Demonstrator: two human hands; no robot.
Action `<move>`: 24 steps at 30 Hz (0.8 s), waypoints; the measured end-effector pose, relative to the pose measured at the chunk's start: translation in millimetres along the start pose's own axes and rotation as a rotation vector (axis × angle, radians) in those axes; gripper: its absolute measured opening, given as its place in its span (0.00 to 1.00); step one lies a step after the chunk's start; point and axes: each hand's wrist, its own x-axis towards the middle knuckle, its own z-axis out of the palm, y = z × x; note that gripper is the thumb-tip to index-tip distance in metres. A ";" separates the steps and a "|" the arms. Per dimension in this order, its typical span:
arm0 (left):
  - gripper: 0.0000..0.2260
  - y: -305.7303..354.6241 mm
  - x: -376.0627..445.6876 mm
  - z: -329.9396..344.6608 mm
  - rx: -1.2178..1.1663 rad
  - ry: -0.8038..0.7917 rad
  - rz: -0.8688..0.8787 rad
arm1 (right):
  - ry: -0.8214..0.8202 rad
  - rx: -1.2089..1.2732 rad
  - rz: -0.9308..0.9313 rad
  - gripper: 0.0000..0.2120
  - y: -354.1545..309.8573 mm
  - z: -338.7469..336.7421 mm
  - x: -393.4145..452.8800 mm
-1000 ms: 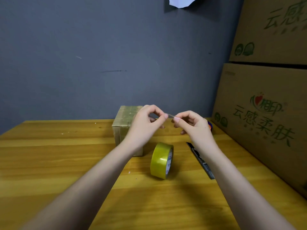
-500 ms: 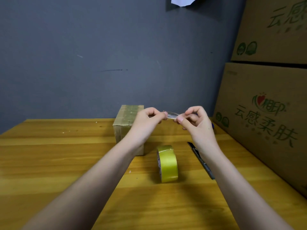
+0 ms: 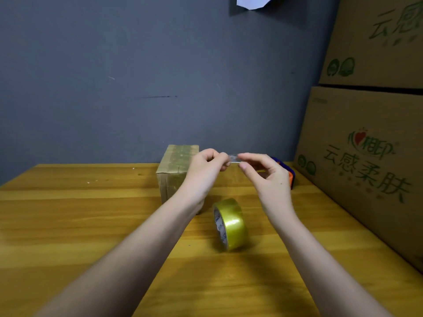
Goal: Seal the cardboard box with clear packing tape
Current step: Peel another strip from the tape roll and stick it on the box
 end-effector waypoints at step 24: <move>0.10 1.9 -4.5 -7.3 0.512 0.143 0.257 | 0.079 -0.206 -0.111 0.02 3.2 8.3 -7.2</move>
